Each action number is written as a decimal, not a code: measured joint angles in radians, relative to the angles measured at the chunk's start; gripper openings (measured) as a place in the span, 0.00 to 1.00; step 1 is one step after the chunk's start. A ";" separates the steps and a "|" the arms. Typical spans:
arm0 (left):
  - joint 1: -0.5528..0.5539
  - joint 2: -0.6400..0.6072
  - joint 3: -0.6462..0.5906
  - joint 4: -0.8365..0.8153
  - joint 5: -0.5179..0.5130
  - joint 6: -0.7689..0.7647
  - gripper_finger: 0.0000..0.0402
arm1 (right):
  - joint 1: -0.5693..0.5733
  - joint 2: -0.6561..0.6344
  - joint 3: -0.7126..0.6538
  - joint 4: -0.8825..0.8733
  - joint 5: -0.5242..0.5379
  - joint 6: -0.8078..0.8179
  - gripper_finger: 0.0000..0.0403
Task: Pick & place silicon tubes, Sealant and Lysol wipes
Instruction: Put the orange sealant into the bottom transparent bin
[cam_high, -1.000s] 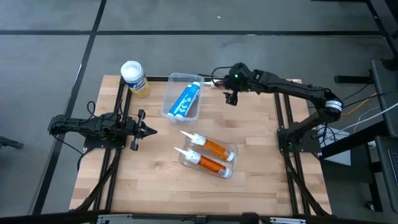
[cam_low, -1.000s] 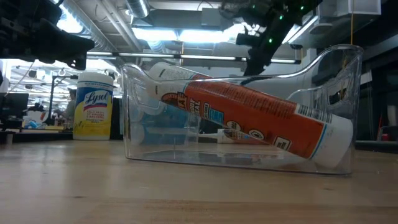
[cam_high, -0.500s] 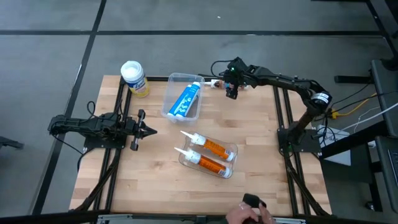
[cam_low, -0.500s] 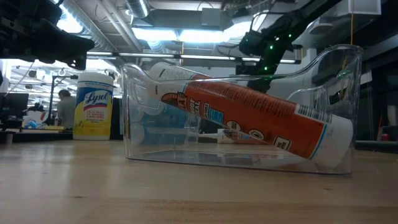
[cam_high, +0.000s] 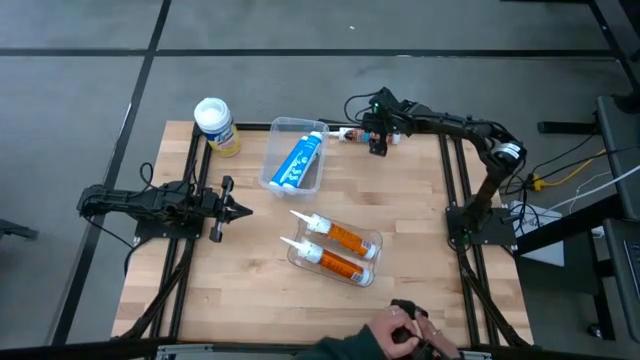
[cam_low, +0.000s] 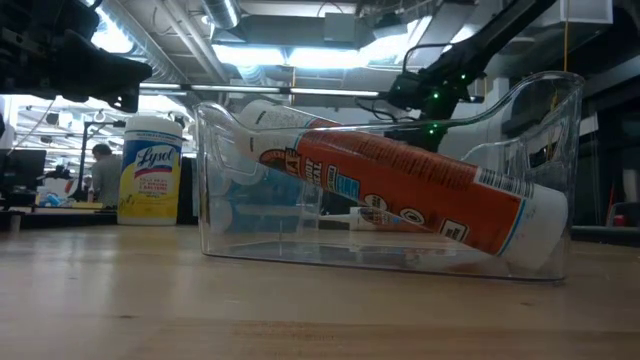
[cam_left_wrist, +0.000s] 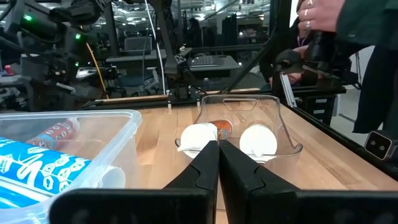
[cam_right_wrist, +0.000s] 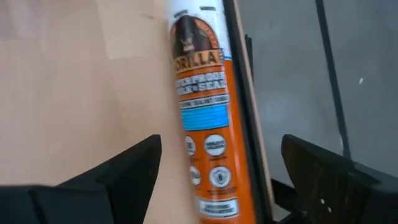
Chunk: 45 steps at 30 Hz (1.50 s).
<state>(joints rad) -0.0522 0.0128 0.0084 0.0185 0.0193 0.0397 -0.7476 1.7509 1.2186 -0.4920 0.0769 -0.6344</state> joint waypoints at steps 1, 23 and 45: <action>0.000 0.000 0.000 0.000 0.000 0.000 0.01 | -0.006 0.004 0.000 0.008 0.000 -0.009 0.82; 0.000 0.000 0.000 0.000 0.000 0.000 0.02 | -0.049 0.130 0.000 0.041 -0.056 -0.028 0.82; 0.000 0.000 0.000 0.000 0.000 0.000 0.02 | -0.019 0.175 0.001 -0.041 -0.210 0.207 0.82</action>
<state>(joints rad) -0.0523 0.0129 0.0083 0.0185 0.0193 0.0396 -0.7662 1.9259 1.2198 -0.5328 -0.1333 -0.4271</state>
